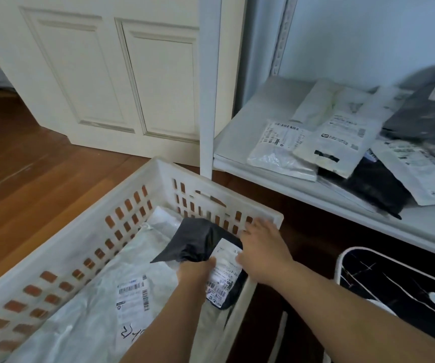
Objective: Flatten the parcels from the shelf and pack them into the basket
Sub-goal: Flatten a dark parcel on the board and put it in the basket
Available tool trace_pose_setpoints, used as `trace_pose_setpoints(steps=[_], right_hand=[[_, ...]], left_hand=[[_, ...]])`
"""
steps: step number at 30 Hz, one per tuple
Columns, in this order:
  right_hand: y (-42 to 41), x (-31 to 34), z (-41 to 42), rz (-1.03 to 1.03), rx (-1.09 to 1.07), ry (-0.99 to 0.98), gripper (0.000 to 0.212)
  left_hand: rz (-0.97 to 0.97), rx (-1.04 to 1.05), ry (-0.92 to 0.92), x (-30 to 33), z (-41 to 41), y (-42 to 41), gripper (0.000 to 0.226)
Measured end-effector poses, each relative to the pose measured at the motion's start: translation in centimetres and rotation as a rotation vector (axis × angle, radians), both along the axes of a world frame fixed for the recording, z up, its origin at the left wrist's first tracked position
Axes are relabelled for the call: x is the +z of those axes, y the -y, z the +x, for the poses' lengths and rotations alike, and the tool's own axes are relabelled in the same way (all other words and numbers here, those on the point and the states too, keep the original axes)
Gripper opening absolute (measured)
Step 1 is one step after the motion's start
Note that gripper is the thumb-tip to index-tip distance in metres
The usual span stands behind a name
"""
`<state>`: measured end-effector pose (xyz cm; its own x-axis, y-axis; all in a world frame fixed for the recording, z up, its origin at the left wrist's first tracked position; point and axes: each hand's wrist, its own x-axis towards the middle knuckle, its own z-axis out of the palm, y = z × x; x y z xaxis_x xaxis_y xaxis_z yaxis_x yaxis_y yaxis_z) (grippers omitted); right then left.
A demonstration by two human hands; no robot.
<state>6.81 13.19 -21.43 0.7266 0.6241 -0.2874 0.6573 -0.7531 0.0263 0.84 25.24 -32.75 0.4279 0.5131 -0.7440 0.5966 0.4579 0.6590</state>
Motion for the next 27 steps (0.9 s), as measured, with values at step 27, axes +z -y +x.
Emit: trace_pose_setpoints(steps=[27], right_hand=[[-0.2,-0.6,0.2,-0.063,0.035,0.016,0.064]], left_hand=[[0.992,-1.74,-0.416,-0.5,1.7,1.7,0.072]])
